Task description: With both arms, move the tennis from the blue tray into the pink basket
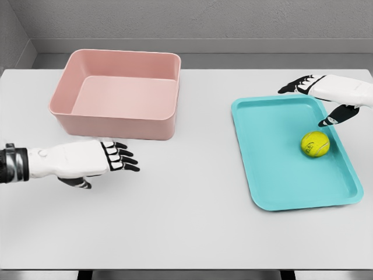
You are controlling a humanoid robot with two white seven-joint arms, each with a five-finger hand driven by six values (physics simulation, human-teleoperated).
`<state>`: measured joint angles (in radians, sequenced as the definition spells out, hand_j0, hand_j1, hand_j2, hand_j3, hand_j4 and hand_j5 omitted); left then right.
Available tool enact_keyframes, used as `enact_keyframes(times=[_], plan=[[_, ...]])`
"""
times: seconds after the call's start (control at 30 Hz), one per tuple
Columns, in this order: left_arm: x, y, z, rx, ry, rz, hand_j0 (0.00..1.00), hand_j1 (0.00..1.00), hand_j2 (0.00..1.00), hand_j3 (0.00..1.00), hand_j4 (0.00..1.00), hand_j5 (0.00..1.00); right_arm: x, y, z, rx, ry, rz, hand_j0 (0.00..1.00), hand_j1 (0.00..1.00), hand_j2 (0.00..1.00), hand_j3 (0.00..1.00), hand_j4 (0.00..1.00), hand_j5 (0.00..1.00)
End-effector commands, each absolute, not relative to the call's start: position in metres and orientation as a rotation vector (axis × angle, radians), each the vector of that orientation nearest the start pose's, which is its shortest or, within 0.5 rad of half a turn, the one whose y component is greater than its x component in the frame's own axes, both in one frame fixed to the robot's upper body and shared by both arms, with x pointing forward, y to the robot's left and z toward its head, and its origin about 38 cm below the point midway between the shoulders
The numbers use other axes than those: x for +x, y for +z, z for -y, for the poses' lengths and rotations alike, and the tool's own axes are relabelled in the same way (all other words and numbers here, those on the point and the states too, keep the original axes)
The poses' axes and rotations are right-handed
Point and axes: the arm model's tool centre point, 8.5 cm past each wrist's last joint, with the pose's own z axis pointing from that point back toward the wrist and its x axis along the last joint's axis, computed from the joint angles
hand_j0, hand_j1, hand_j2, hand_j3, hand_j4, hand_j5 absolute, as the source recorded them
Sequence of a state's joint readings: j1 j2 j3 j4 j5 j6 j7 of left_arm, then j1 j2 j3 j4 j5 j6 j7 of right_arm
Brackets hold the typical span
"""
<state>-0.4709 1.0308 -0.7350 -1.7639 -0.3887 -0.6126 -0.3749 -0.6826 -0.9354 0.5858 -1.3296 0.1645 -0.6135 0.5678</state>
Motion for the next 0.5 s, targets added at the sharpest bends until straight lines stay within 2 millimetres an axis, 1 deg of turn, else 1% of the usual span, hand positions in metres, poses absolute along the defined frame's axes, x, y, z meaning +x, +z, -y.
enact_keyframes(times=[0.0,0.1,0.13,0.17,0.23,0.3,0.37,0.4,0.47], plan=[[0.339,0.184,-0.281,-0.188,3.015,-1.960,1.00,1.00,1.00,1.00,1.00,1.00,0.442,0.251,0.374,-0.386,1.887,1.409,1.00,1.00,1.00,1.00,1.00,1.00],[0.340,0.187,-0.283,-0.192,3.013,-1.968,1.00,1.00,1.00,1.00,1.00,1.00,0.441,0.253,0.377,-0.396,1.888,1.402,1.00,1.00,1.00,1.00,1.00,1.00],[0.341,0.189,-0.283,-0.200,3.008,-1.968,1.00,1.00,1.00,1.00,1.00,1.00,0.440,0.260,0.386,-0.428,1.879,1.400,1.00,1.00,1.00,1.00,1.00,1.00],[0.341,0.189,-0.283,-0.200,3.008,-1.968,1.00,1.00,1.00,1.00,1.00,1.00,0.439,0.263,0.389,-0.444,1.870,1.407,1.00,1.00,1.00,1.00,1.00,1.00],[0.341,0.189,-0.283,-0.200,3.008,-1.967,1.00,1.00,1.00,1.00,1.00,1.00,0.436,0.254,0.395,-0.433,1.882,1.360,1.00,1.00,1.00,1.00,1.00,1.00],[0.341,0.188,-0.283,-0.198,3.009,-1.967,1.00,1.00,1.00,1.00,1.00,1.00,0.436,0.252,0.400,-0.437,1.875,1.348,1.00,1.00,1.00,1.00,1.00,1.00],[0.341,0.189,-0.283,-0.199,3.010,-1.965,1.00,1.00,1.00,1.00,1.00,1.00,0.434,0.239,0.400,-0.406,1.883,1.313,1.00,1.00,1.00,1.00,1.00,1.00],[0.341,0.189,-0.283,-0.200,3.010,-1.966,1.00,1.00,1.00,1.00,1.00,1.00,0.434,0.237,0.399,-0.400,1.888,1.308,1.00,1.00,1.00,1.00,1.00,1.00],[0.342,0.190,-0.283,-0.204,3.007,-1.966,1.00,1.00,1.00,1.00,1.00,1.00,0.433,0.234,0.405,-0.399,1.886,1.284,1.00,1.00,1.00,1.00,1.00,1.00]])
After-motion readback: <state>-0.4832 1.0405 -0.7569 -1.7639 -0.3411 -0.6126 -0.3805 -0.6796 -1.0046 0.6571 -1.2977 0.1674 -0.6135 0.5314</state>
